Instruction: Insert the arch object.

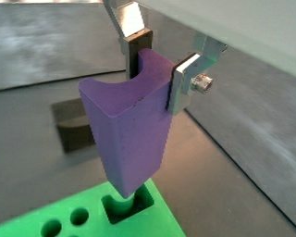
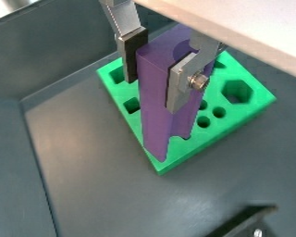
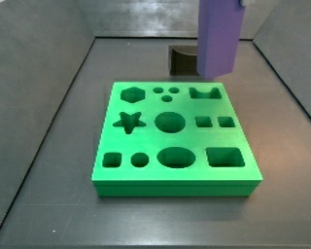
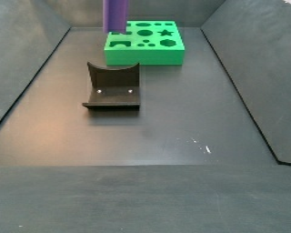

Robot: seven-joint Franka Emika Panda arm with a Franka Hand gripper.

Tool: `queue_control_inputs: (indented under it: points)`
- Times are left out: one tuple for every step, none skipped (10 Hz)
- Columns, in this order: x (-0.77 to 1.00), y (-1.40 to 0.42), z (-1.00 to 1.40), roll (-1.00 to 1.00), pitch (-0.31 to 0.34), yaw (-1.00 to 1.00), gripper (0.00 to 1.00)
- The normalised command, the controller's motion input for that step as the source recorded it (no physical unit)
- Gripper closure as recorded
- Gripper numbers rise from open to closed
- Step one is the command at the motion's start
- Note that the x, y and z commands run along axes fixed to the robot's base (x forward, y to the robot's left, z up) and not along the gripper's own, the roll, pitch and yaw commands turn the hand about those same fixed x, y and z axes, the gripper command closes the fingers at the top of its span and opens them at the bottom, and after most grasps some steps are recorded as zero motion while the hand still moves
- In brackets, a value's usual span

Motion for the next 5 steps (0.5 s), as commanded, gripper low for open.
queue_control_inputs:
  points:
    - [0.00, -0.01, -0.16, 0.00, 0.010, -1.00, 1.00]
    - [0.07, -0.14, -0.31, -0.01, 0.081, -0.83, 1.00]
    - [0.14, -0.15, -0.33, -0.04, 0.137, -0.63, 1.00]
    - [0.08, -0.11, -0.28, -0.05, 0.203, -0.47, 1.00]
    - [0.09, -0.06, -0.29, -0.10, 0.220, -0.27, 1.00]
